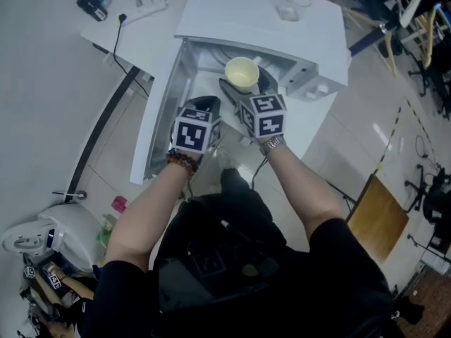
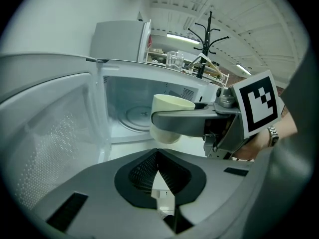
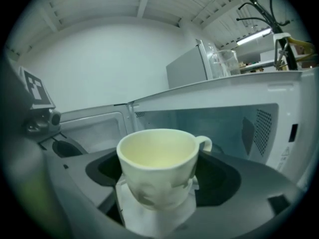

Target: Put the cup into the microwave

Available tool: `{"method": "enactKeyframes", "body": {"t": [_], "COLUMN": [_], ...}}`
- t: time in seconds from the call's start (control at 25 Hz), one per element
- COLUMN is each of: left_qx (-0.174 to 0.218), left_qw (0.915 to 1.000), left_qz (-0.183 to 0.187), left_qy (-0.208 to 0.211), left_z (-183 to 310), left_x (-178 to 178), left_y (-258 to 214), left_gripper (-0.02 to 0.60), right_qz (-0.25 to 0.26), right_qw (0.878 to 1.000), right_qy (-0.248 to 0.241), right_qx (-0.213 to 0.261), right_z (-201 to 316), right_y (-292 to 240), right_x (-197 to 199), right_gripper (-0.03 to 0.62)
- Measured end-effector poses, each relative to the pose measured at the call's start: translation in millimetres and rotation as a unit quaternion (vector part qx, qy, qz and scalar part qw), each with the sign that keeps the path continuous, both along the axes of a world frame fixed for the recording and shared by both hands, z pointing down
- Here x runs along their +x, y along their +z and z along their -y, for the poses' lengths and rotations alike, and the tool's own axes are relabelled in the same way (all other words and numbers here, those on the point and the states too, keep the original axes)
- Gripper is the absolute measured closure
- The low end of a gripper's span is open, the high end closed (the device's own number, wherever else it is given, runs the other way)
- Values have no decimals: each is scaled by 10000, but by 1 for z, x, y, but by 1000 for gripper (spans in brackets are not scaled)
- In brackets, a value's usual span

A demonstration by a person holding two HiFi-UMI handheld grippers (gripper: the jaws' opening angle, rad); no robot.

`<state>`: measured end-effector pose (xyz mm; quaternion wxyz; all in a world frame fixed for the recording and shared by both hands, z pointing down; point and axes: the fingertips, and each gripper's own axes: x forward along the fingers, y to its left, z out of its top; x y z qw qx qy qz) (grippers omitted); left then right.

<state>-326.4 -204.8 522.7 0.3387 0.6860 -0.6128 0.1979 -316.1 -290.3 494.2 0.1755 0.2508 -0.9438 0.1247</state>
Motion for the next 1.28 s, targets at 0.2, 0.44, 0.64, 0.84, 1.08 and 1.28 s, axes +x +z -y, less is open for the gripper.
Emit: {"method": "enactKeyframes", "body": {"t": [0.2, 0.44, 0.64, 0.84, 1.08, 1.28], "left_qx": [-83, -173, -217, -259, -312, -361], "left_qw": [9999, 9998, 9996, 9995, 9993, 9991], "left_qz": [-23, -55, -104, -97, -121, -141], "left_qy": [-57, -118, -134, -157, -143, -154], "left_z": [8, 21, 29, 38, 43, 50], "left_x": [-6, -11, -11, -17, -20, -23], "left_y": [6, 14, 17, 20, 25, 29], "left_gripper": [580, 580, 581, 580, 580, 580], "right_qz": [-11, -19, -47, -71, -58, -103], "right_qw": [9999, 9995, 9993, 9993, 9993, 9993], "right_qy": [-137, -288, -350, -333, -310, -281], "right_qx": [46, 115, 158, 162, 212, 222], "right_z": [18, 36, 47, 61, 75, 86], "right_y": [6, 12, 23, 29, 34, 40], "right_x": [-21, -40, -53, -62, -75, -82], "right_gripper": [140, 138, 138, 138, 138, 138]}}
